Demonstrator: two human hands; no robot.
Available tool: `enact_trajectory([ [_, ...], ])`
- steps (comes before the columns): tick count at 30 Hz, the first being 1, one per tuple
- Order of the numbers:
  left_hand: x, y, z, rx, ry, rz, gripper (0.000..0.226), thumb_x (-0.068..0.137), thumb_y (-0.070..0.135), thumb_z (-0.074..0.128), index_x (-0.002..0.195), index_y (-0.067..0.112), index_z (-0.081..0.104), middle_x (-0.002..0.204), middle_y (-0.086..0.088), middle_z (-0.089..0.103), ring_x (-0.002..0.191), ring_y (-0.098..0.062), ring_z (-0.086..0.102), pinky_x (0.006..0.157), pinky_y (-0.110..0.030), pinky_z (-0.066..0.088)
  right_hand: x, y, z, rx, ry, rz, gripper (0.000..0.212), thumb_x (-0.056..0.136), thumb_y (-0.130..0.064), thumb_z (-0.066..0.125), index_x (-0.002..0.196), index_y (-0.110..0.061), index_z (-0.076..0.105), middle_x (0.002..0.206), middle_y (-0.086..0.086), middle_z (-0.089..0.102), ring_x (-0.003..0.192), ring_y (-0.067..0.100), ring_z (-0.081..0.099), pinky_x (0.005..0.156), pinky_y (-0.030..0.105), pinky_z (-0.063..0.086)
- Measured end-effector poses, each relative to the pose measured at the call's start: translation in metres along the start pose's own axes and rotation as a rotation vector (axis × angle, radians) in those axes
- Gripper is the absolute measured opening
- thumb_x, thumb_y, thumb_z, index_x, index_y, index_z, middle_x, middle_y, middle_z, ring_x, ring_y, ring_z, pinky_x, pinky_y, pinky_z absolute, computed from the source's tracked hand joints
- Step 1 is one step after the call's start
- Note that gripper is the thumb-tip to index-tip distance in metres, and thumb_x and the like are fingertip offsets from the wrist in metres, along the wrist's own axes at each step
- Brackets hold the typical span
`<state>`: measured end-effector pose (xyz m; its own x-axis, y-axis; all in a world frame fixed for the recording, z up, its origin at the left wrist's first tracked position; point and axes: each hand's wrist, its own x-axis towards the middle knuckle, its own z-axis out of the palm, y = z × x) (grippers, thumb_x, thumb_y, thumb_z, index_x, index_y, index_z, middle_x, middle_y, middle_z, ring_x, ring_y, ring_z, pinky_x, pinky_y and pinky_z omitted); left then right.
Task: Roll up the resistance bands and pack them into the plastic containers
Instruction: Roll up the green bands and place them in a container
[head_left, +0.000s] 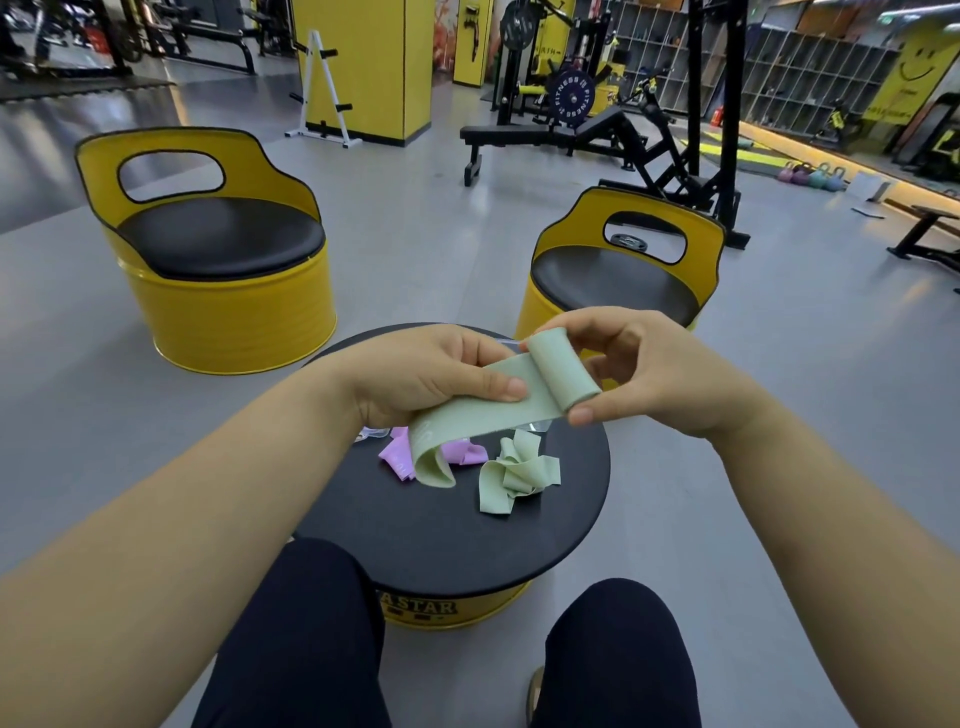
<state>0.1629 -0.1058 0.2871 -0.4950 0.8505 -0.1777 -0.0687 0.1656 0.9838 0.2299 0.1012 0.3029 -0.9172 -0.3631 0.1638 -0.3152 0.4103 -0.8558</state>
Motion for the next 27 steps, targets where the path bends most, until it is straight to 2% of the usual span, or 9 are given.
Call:
enact_trajectory([
  [2, 0.0, 0.0, 0.002, -0.001, 0.025, 0.008, 0.013, 0.084, 0.008, 0.059, 0.094, 0.008, 0.067, 0.075, 0.0, 0.07, 0.061, -0.007, 0.064, 0.055, -0.016, 0.05, 0.001, -0.001, 0.0, -0.086, 0.018, 0.01, 0.057, 0.056, -0.022, 0.086, 0.109, -0.018, 0.064, 0.103, 0.0, 0.064, 0.096, 0.022, 0.057, 0.069, 0.035, 0.05],
  [4, 0.001, -0.002, 0.004, -0.004, 0.057, 0.009, 0.013, 0.089, 0.006, 0.055, 0.092, 0.009, 0.067, 0.071, 0.001, 0.069, 0.058, -0.006, 0.062, 0.053, -0.015, 0.048, 0.002, -0.001, -0.001, -0.161, 0.032, 0.013, 0.056, 0.059, -0.017, 0.088, 0.11, -0.017, 0.064, 0.098, -0.011, 0.062, 0.088, 0.011, 0.056, 0.064, 0.025, 0.048],
  [6, 0.003, -0.005, 0.006, 0.004, 0.084, 0.007, 0.013, 0.091, 0.007, 0.053, 0.091, 0.009, 0.067, 0.069, 0.001, 0.068, 0.056, -0.007, 0.061, 0.052, -0.017, 0.048, 0.003, -0.001, -0.001, -0.237, 0.045, 0.0, 0.055, 0.061, -0.015, 0.087, 0.11, -0.018, 0.064, 0.095, -0.016, 0.06, 0.081, 0.006, 0.054, 0.062, 0.024, 0.046],
  [8, 0.004, -0.007, 0.008, 0.021, 0.114, 0.006, 0.011, 0.089, 0.009, 0.055, 0.089, 0.009, 0.066, 0.067, 0.001, 0.066, 0.054, -0.008, 0.059, 0.051, -0.018, 0.048, 0.004, 0.0, 0.0, -0.302, 0.058, -0.015, 0.055, 0.061, -0.014, 0.087, 0.11, -0.02, 0.064, 0.094, -0.012, 0.059, 0.077, 0.008, 0.053, 0.06, 0.021, 0.044],
  [12, 0.006, -0.009, 0.01, 0.011, 0.125, 0.005, 0.009, 0.077, 0.024, 0.069, 0.077, 0.016, 0.071, 0.065, 0.0, 0.064, 0.055, -0.012, 0.057, 0.05, -0.019, 0.046, 0.005, 0.004, -0.001, -0.386, 0.046, -0.037, 0.056, 0.061, -0.02, 0.088, 0.111, -0.024, 0.063, 0.096, -0.012, 0.058, 0.077, 0.009, 0.053, 0.062, 0.014, 0.04],
  [15, 0.007, -0.01, 0.012, -0.011, 0.104, -0.012, 0.021, 0.074, 0.035, 0.065, 0.078, 0.016, 0.073, 0.074, -0.003, 0.068, 0.063, -0.016, 0.062, 0.055, -0.022, 0.048, 0.005, 0.007, -0.003, -0.429, 0.045, -0.038, 0.055, 0.061, -0.02, 0.088, 0.11, -0.026, 0.062, 0.097, -0.016, 0.057, 0.078, 0.009, 0.051, 0.063, 0.012, 0.039],
  [20, 0.015, -0.015, 0.016, 0.078, 0.251, -0.059, 0.038, 0.059, 0.052, 0.079, 0.074, 0.017, 0.074, 0.071, -0.002, 0.07, 0.058, -0.013, 0.063, 0.061, -0.026, 0.047, 0.007, 0.011, 0.001, -0.534, 0.005, -0.081, 0.055, 0.064, -0.027, 0.086, 0.112, -0.029, 0.061, 0.098, -0.008, 0.057, 0.079, 0.013, 0.049, 0.064, 0.011, 0.038],
  [24, 0.016, -0.02, 0.015, 0.104, 0.269, -0.04, 0.036, 0.061, 0.051, 0.078, 0.078, 0.019, 0.076, 0.078, -0.004, 0.072, 0.064, -0.014, 0.064, 0.065, -0.028, 0.048, 0.007, 0.014, 0.003, -0.534, -0.006, -0.057, 0.059, 0.064, -0.028, 0.086, 0.116, -0.031, 0.058, 0.102, -0.011, 0.056, 0.081, 0.008, 0.048, 0.066, 0.008, 0.039],
  [27, 0.016, -0.02, 0.015, 0.084, 0.298, -0.023, 0.033, 0.061, 0.048, 0.075, 0.075, 0.018, 0.074, 0.072, -0.003, 0.071, 0.058, -0.012, 0.063, 0.059, -0.024, 0.048, 0.006, 0.018, 0.009, -0.449, 0.01, 0.003, 0.066, 0.062, -0.04, 0.081, 0.121, -0.041, 0.05, 0.111, -0.014, 0.052, 0.089, 0.007, 0.051, 0.072, 0.01, 0.043],
])
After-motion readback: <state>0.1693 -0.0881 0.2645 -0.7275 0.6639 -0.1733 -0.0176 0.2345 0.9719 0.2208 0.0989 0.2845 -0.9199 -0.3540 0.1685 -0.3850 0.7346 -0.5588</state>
